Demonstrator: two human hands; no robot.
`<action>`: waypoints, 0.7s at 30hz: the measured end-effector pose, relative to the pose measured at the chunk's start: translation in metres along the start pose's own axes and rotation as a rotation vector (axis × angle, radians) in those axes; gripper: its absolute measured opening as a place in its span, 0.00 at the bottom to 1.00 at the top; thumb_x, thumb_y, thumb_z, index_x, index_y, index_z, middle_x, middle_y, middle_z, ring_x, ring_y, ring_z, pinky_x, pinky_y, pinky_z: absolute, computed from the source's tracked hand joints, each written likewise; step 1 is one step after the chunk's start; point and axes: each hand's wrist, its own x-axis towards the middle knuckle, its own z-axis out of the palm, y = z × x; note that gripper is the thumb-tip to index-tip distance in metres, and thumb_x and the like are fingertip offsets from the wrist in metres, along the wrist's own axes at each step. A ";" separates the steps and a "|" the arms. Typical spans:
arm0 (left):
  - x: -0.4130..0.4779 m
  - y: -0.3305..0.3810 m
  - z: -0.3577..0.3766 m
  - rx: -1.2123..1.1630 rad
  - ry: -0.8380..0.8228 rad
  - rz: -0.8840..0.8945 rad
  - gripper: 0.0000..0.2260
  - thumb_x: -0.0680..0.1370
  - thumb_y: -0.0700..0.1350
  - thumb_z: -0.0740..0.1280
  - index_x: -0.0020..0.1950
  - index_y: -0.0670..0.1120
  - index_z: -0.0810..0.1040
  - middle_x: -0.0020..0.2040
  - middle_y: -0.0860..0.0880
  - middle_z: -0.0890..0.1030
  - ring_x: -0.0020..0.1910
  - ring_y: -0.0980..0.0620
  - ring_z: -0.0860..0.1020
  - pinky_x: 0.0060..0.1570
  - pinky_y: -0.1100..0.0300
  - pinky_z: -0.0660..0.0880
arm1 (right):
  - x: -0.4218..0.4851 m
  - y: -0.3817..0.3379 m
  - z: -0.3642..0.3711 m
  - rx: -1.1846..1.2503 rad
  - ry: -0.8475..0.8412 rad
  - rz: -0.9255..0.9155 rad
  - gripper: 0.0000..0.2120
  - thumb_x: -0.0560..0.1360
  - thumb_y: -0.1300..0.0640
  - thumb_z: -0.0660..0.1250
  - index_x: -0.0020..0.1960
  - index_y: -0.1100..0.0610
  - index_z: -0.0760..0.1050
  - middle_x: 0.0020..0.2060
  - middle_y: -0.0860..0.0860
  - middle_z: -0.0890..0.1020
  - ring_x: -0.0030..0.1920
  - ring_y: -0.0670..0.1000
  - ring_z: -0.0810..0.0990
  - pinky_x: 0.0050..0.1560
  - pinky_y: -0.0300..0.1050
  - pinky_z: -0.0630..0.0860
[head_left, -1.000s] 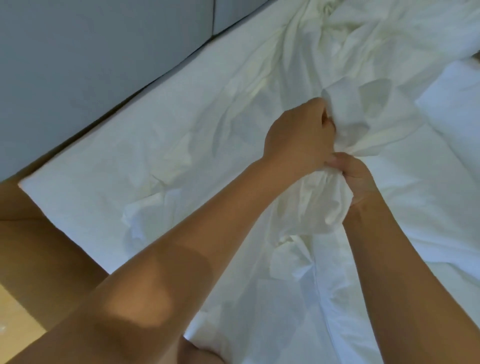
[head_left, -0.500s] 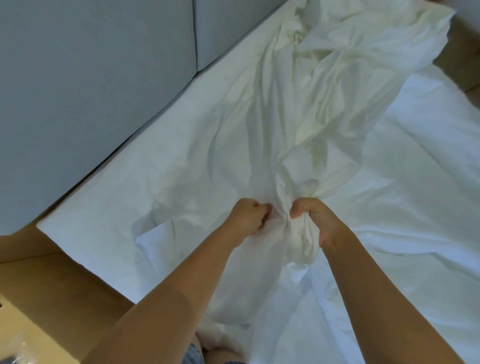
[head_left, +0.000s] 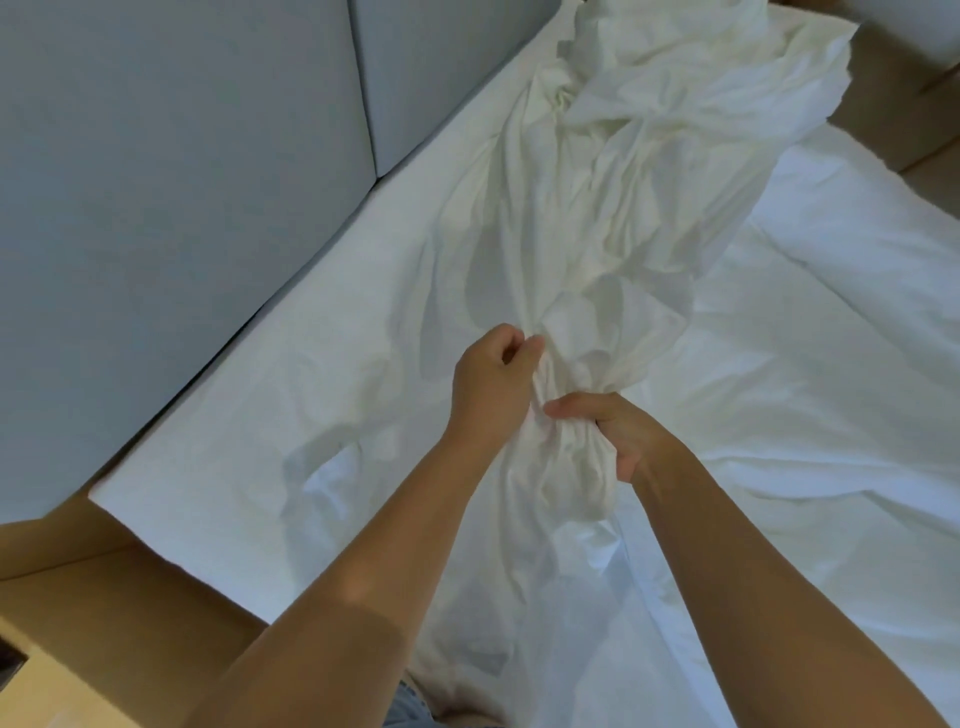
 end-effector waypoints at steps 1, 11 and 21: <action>-0.001 0.007 -0.001 -0.016 -0.028 0.036 0.15 0.78 0.45 0.65 0.32 0.47 0.66 0.27 0.56 0.67 0.29 0.56 0.66 0.33 0.63 0.65 | 0.001 -0.004 0.003 0.025 -0.011 -0.035 0.12 0.62 0.66 0.72 0.45 0.60 0.84 0.43 0.58 0.84 0.43 0.57 0.84 0.44 0.51 0.80; 0.022 0.057 0.000 0.024 -0.355 0.036 0.07 0.76 0.42 0.66 0.38 0.49 0.79 0.38 0.56 0.79 0.40 0.56 0.77 0.43 0.64 0.74 | 0.012 -0.019 0.035 0.312 0.010 -0.454 0.11 0.64 0.65 0.68 0.46 0.62 0.81 0.38 0.57 0.84 0.41 0.54 0.84 0.43 0.48 0.80; 0.024 0.002 -0.029 0.335 -0.437 -0.595 0.30 0.71 0.70 0.60 0.50 0.43 0.78 0.40 0.50 0.79 0.37 0.54 0.76 0.28 0.65 0.72 | -0.001 -0.003 0.012 0.195 0.072 -0.168 0.16 0.60 0.69 0.67 0.48 0.64 0.76 0.40 0.58 0.80 0.41 0.58 0.80 0.47 0.52 0.77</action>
